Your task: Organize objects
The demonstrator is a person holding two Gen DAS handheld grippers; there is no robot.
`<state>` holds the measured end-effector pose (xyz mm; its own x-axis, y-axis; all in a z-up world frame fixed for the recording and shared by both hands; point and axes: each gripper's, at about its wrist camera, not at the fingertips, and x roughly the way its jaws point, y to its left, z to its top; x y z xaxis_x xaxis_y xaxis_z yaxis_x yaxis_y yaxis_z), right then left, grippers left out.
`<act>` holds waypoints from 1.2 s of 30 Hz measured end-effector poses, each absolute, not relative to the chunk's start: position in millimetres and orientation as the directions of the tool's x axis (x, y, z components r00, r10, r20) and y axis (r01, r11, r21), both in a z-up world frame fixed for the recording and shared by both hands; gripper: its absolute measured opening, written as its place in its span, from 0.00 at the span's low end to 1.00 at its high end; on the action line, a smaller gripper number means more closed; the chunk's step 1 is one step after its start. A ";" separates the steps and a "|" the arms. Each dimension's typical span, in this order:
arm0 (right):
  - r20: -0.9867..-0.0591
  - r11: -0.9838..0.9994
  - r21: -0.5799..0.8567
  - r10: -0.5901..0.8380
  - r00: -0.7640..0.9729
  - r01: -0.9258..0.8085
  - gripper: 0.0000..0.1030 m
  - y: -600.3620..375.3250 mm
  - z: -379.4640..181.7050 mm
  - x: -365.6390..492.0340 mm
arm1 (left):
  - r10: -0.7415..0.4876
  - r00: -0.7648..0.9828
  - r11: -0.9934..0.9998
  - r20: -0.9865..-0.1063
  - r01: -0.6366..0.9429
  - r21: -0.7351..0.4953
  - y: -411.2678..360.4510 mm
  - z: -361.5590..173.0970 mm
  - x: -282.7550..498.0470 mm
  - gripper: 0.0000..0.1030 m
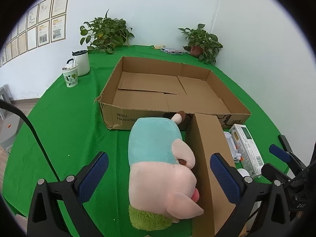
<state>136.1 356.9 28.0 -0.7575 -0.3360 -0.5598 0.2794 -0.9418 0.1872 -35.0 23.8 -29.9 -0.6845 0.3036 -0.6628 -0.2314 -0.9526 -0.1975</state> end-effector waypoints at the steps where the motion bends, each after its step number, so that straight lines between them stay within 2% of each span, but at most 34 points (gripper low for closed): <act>1: -0.566 -0.940 0.188 -0.341 -0.751 0.285 0.98 356.0 28.1 133.7 | 0.317 -0.678 -0.948 -0.663 -0.238 -0.211 22.5 -29.1 -36.1 0.99; 7: -0.593 -0.923 0.213 -0.384 -0.708 0.322 0.98 350.8 28.4 124.8 | 0.359 -0.641 -0.933 -0.678 -0.256 -0.252 19.9 -37.3 -46.2 0.99; 11: -0.569 -0.874 0.289 -0.485 -0.664 0.391 0.98 349.0 37.5 120.9 | 0.400 -0.575 -0.917 -0.714 -0.262 -0.302 19.5 -54.4 -53.0 0.99; 17: -0.572 -0.821 0.241 -0.550 -0.608 0.517 0.98 323.4 59.5 116.6 | 0.419 -0.503 -0.908 -0.756 -0.264 -0.327 24.3 -86.4 -54.0 0.97; 18: -0.572 -0.810 0.244 -0.564 -0.596 0.533 0.98 320.1 61.4 115.6 | 0.427 -0.489 -0.903 -0.760 -0.263 -0.338 25.2 -91.1 -55.1 0.91; 20: -0.574 -0.792 0.244 -0.583 -0.575 0.559 0.98 310.1 64.4 109.6 | 0.445 -0.490 -0.895 -0.749 -0.260 -0.362 23.7 -96.4 -54.2 0.90; 22: -0.579 -0.771 0.249 -0.604 -0.548 0.586 0.98 298.6 68.7 103.9 | 0.447 -0.512 -0.895 -0.734 -0.266 -0.359 20.8 -96.5 -49.9 0.80; 26: -0.579 -0.705 0.241 -0.656 -0.485 0.667 0.98 264.3 81.8 93.4 | 0.457 -0.528 -0.889 -0.716 -0.234 -0.394 5.3 -95.9 -43.8 0.71; 30: -0.563 -0.601 0.288 -0.736 -0.376 0.745 0.98 217.6 96.8 80.4 | 0.391 -0.586 -0.917 -0.710 -0.184 -0.354 -17.9 -88.1 -22.5 0.68; 34: -0.527 -0.452 0.440 -0.830 -0.184 0.776 0.98 160.2 99.3 60.7 | 0.322 -0.633 -0.938 -0.704 -0.112 -0.328 -52.6 -84.0 5.2 0.68; 36: -0.546 -0.424 0.499 -0.831 -0.106 0.756 0.97 127.7 84.6 49.4 | 0.296 -0.646 -0.940 -0.704 -0.066 -0.335 -68.2 -87.6 14.7 0.68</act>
